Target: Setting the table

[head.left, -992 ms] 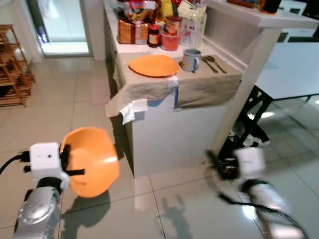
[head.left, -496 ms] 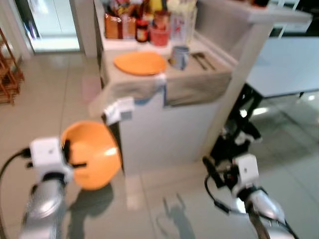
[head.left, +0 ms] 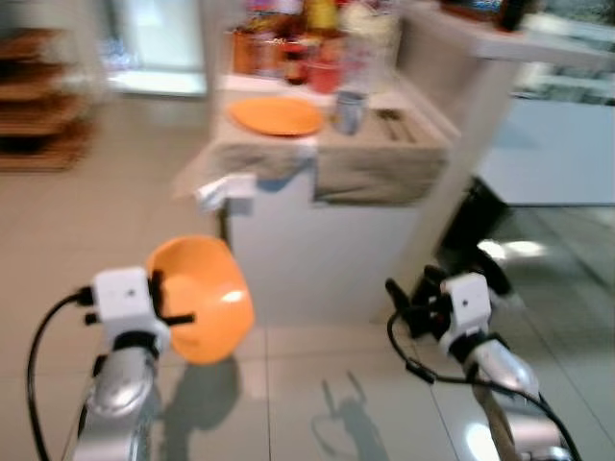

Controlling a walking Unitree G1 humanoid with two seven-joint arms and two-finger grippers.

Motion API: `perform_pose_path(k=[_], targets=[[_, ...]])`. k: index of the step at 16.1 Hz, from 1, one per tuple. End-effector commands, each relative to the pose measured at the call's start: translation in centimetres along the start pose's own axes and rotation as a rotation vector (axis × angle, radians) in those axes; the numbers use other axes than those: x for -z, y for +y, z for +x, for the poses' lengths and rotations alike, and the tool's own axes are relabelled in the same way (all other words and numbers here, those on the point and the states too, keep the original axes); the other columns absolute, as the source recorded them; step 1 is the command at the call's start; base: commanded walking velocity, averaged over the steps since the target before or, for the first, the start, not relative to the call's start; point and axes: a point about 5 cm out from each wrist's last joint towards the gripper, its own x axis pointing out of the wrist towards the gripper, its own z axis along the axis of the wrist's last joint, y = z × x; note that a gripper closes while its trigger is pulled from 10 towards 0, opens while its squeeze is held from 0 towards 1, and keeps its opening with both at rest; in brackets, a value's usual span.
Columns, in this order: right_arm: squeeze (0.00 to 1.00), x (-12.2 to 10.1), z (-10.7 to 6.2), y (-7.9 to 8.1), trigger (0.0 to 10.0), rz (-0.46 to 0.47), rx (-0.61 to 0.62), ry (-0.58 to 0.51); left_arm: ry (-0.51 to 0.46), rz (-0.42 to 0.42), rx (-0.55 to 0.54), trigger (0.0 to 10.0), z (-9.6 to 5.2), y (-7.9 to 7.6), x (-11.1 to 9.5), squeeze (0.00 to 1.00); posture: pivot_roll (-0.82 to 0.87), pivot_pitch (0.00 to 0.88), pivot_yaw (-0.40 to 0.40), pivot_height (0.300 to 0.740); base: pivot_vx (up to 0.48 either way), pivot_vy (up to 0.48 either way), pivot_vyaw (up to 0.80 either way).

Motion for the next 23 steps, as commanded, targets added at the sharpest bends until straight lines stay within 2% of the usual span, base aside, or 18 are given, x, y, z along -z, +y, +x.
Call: perform_pose_path(k=[1,5,8,13,15,16,17,20,21,22,23], targets=[[0.00,-0.5,0.5,0.1,10.0,-0.007,0.003,-0.008,-0.034,0.019,-0.019,0.0,0.4,0.0,-0.8,0.00,0.06,0.000,-0.074,0.736,0.000,-0.469,0.51],[0.00,-1.0,0.4,0.1,10.0,0.011,0.024,-0.024,-0.022,0.032,-0.006,0.0,0.9,-0.2,-0.6,0.00,0.05,0.000,-0.066,0.736,0.000,-0.469,0.00],[0.00,-1.3,0.3,0.5,10.0,0.013,0.021,-0.035,-0.018,0.045,0.016,0.0,1.9,-0.9,-0.6,0.00,0.04,0.000,-0.065,0.736,0.000,-0.469,0.00],[0.00,-2.0,0.3,1.4,10.0,0.016,0.017,-0.040,0.018,0.059,0.100,0.0,1.5,-1.3,0.1,0.00,0.04,0.000,-0.044,0.736,0.000,-0.469,0.00],[0.00,-2.2,0.1,1.6,10.0,0.017,0.018,-0.043,0.010,0.066,0.088,0.0,2.2,-1.5,-0.2,0.00,0.03,0.000,-0.034,0.736,0.000,-0.467,0.00],[0.00,-2.2,0.0,1.8,10.0,0.017,0.013,-0.045,0.004,0.069,0.082,0.0,3.1,-2.2,-0.6,0.00,0.03,0.000,-0.030,0.736,0.000,-0.465,0.00],[0.00,-2.2,0.0,1.9,10.0,0.017,0.011,-0.045,0.005,0.069,0.082,0.0,3.2,-2.4,-0.6,0.00,0.03,0.000,-0.029,0.736,0.000,-0.465,0.00],[0.00,-1.8,0.0,1.9,10.0,0.015,-0.006,-0.034,0.016,0.108,0.120,0.0,2.4,-2.2,-0.2,0.00,0.05,0.000,-0.045,0.736,0.131,-0.153,0.00],[0.00,-1.8,0.3,1.9,10.0,0.016,-0.016,-0.034,-0.020,0.121,0.118,0.0,2.8,-2.4,-1.1,0.00,0.06,0.000,-0.045,0.736,0.000,0.000,0.00],[0.00,-1.8,0.3,1.9,10.0,0.016,-0.016,-0.034,-0.020,0.121,0.118,0.0,2.8,-2.4,-1.1,0.00,0.06,0.000,-0.045,0.736,0.000,0.000,0.00],[0.00,-1.9,0.6,2.2,10.0,0.020,-0.023,-0.036,-0.068,0.108,0.108,0.0,4.4,-3.3,-3.0,0.00,0.07,0.000,-0.044,0.736,0.000,0.000,0.00]])
